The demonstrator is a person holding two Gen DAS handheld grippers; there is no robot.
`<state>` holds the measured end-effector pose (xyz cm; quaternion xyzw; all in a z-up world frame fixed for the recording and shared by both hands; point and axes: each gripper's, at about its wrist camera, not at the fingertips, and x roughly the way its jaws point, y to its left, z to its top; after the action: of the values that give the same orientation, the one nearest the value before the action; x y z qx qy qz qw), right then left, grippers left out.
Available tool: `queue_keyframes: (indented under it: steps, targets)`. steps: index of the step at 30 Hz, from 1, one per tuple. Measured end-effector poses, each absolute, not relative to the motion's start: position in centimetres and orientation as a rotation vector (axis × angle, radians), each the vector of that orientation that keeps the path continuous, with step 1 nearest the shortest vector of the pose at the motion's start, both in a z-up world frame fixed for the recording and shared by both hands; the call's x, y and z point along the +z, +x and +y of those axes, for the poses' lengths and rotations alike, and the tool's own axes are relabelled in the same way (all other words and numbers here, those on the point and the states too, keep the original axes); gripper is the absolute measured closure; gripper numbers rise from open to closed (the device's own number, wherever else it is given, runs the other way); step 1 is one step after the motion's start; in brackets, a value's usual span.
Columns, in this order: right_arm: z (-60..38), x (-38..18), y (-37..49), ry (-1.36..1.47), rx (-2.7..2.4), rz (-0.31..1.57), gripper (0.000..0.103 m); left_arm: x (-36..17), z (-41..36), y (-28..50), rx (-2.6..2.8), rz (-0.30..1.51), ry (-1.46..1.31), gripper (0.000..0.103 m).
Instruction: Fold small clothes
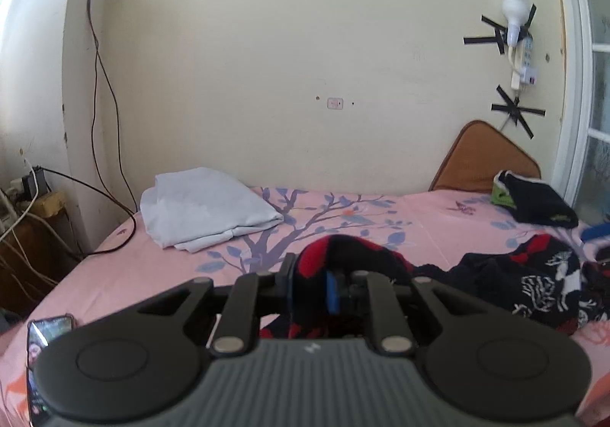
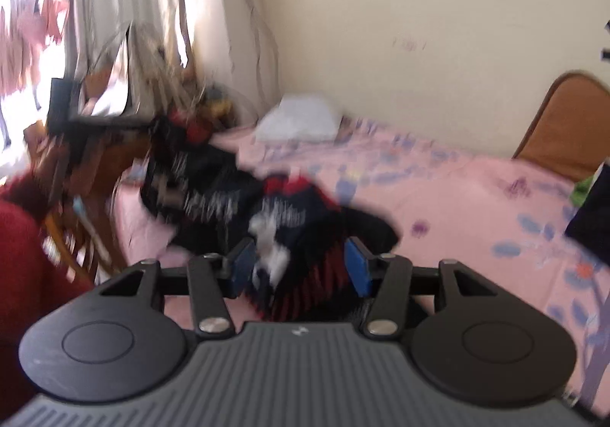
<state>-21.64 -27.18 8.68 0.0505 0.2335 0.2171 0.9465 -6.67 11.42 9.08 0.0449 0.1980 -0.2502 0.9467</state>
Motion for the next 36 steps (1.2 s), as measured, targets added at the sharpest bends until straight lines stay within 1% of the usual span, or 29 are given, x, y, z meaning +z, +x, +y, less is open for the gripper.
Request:
queue_keyframes:
  steps: [5,8,9,10,11,13,14,18,21,25,28,30,34,36]
  targets:
    - [-26.9,8.5,-16.7,0.071,0.479,0.482,0.036,8.7,11.4,-7.3,-0.490,0.398,0.107,0.089]
    - [-26.1,7.3,-13.5,0.082,0.524,0.560,0.035,8.9,11.6,-7.4,-0.489,0.401,0.101,0.089]
    - [-25.9,7.1,-13.6,0.076,0.553,0.584,0.038,8.9,11.6,-7.3,-0.490,0.401,0.105,0.089]
    - [-25.4,6.9,-13.9,0.056,0.584,0.593,0.057,9.0,11.6,-7.3,-0.490,0.400,0.110,0.089]
    - [-24.8,7.0,-14.6,0.024,0.591,0.576,0.068,9.1,11.5,-7.3,-0.490,0.399,0.115,0.089]
    - [-23.9,7.9,-16.7,-0.049,0.561,0.495,0.088,9.5,11.3,-7.2,-0.491,0.386,0.120,0.089]
    - [-23.6,8.5,-18.0,-0.069,0.540,0.456,0.092,9.8,11.2,-7.2,-0.493,0.376,0.117,0.090]
    - [-22.6,11.2,-21.5,-0.131,0.320,0.377,0.092,12.5,11.0,-7.1,-0.520,0.298,0.075,0.090]
    - [-22.6,15.0,-23.9,-0.173,0.126,0.259,0.093,15.9,10.3,-8.0,-0.559,0.193,0.051,0.091]
    - [-23.0,21.2,-27.5,-0.199,-0.049,0.010,0.093,21.3,9.4,-11.2,-0.590,-0.025,0.068,0.091]
    - [-22.6,25.8,-29.6,-0.219,-0.100,-0.138,0.093,25.8,9.1,-14.8,-0.560,-0.238,0.079,0.091]
    - [-22.0,28.6,-30.8,-0.256,-0.129,-0.225,0.093,28.4,9.2,-16.6,-0.541,-0.331,0.079,0.091]
    - [-21.7,33.0,-31.8,-0.286,-0.166,-0.319,0.093,32.4,8.5,-17.8,-0.506,-0.420,0.102,0.092]
    - [-22.1,34.4,-31.6,-0.295,-0.183,-0.346,0.093,33.3,7.9,-17.1,-0.496,-0.417,0.113,0.092]
